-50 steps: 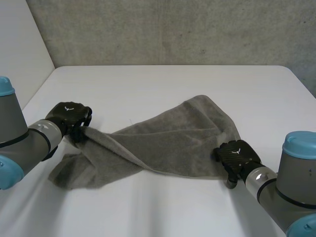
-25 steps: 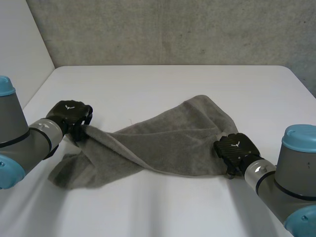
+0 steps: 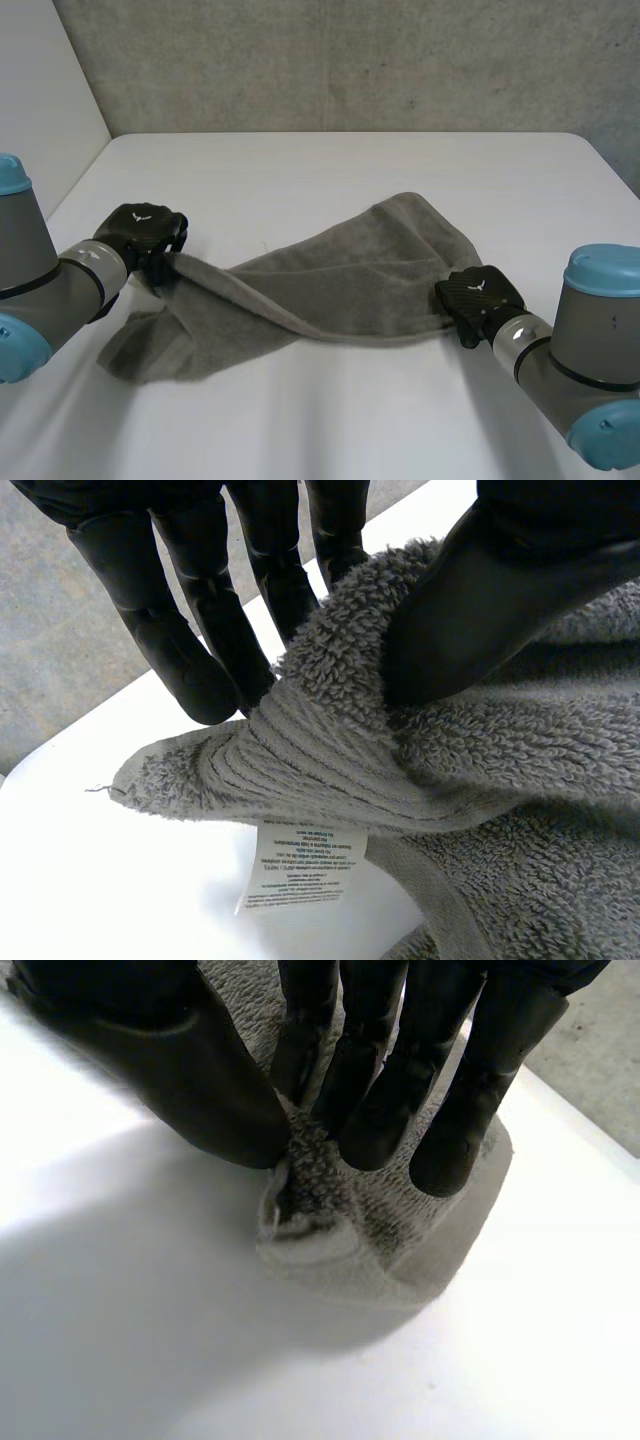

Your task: Fold the towel.

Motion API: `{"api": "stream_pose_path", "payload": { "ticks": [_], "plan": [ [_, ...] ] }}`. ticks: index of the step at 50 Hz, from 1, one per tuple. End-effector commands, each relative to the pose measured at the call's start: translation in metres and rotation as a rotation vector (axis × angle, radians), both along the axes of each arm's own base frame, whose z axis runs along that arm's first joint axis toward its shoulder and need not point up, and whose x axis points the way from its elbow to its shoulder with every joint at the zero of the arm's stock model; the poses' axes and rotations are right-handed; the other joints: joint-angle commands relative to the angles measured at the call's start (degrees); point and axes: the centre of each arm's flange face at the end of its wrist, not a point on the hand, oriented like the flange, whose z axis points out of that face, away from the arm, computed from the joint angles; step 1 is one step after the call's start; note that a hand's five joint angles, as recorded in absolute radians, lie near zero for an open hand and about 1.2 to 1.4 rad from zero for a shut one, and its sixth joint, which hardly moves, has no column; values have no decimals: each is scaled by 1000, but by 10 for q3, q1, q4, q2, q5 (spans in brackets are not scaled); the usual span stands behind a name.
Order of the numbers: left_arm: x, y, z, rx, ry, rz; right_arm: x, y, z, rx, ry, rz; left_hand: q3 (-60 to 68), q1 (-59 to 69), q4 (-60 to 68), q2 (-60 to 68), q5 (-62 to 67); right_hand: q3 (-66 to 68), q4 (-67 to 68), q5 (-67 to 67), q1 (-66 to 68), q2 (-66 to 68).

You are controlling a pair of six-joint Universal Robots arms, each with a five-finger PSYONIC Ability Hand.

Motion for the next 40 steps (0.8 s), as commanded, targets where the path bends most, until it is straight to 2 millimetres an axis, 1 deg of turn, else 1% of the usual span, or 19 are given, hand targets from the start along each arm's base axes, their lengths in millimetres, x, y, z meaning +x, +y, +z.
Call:
{"api": "stream_pose_path", "payload": {
  "ticks": [1, 13, 15, 16, 18, 19, 20, 21, 23, 24, 26, 27, 29, 30, 31, 32, 34, 36, 40],
  "plan": [
    [-1, 0, 0, -1, 2, -2, 1, -10, 8, -36, -15, -8, -85, -41, -74, -66, -154, 39, 36, 39, 39, 51],
    [-12, 6, 6, -18, 7, -33, 7, -32, 34, -123, -56, -19, -85, -41, -74, -66, -154, 39, 36, 39, 39, 51],
    [-15, 9, 20, -61, 17, -44, 9, -37, 59, -175, -73, -20, -85, -41, -74, -66, -154, 39, 36, 39, 39, 51],
    [-15, 9, 20, -61, 17, -44, 9, -37, 59, -176, -74, -20, -85, -41, -74, -66, -154, 39, 36, 39, 39, 51],
    [-15, 12, 49, -141, 49, -43, 8, -35, 110, -263, -109, -17, -85, -41, -74, -66, -154, 39, 36, 39, 39, 51],
    [-15, 12, 49, -141, 49, -43, 8, -35, 110, -264, -109, -17, -85, -41, -74, -66, -154, 39, 36, 39, 39, 51],
    [-15, 14, 64, -179, 75, -37, 7, -32, 135, -305, -124, -15, -85, -41, -74, -66, -154, 39, 36, 39, 39, 51],
    [-15, 14, 64, -179, 75, -37, 7, -32, 135, -306, -124, -15, -85, -41, -74, -66, -154, 39, 36, 39, 39, 51],
    [-13, 19, 99, -264, 151, -24, 6, -27, 175, -378, -149, -15, -85, -41, -74, -66, -154, 39, 36, 39, 39, 51],
    [-13, 19, 100, -265, 151, -24, 6, -27, 176, -378, -149, -15, -85, -41, -74, -66, -154, 39, 36, 39, 39, 51],
    [-7, 24, 138, -357, 234, -5, 3, -23, 212, -453, -172, -21, -85, -41, -74, -66, -154, 39, 36, 39, 39, 51],
    [-7, 24, 138, -358, 235, -5, 3, -23, 212, -453, -172, -21, -85, -41, -74, -66, -154, 39, 36, 39, 39, 51],
    [-3, 30, 171, -440, 302, 7, 0, -11, 252, -534, -201, -19, -85, -41, -74, -66, -154, 39, 36, 39, 39, 51],
    [-3, 30, 171, -440, 302, 7, 0, -11, 252, -534, -201, -19, -85, -41, -74, -66, -154, 39, 36, 39, 39, 51],
    [-2, 32, 182, -468, 321, 6, -5, -5, 270, -566, -210, -24, -85, -41, -74, -66, -154, 39, 36, 39, 39, 51],
    [-2, 32, 182, -468, 321, 6, -5, -5, 271, -567, -210, -25, -85, -41, -74, -66, -154, 39, 36, 39, 39, 51],
    [1, 32, 196, -511, 334, 9, -12, -2, 293, -600, -211, -41, -85, -41, -74, -66, -154, 39, 36, 39, 39, 51],
    [1, 30, 199, -516, 333, 10, -15, -6, 296, -593, -196, -52, -85, -41, -74, -66, -154, 39, 36, 39, 39, 51],
    [1, 25, 195, -493, 326, 16, -14, -14, 287, -524, -163, -53, -85, -41, -74, -66, -154, 39, 36, 39, 39, 51]
  ]
}}
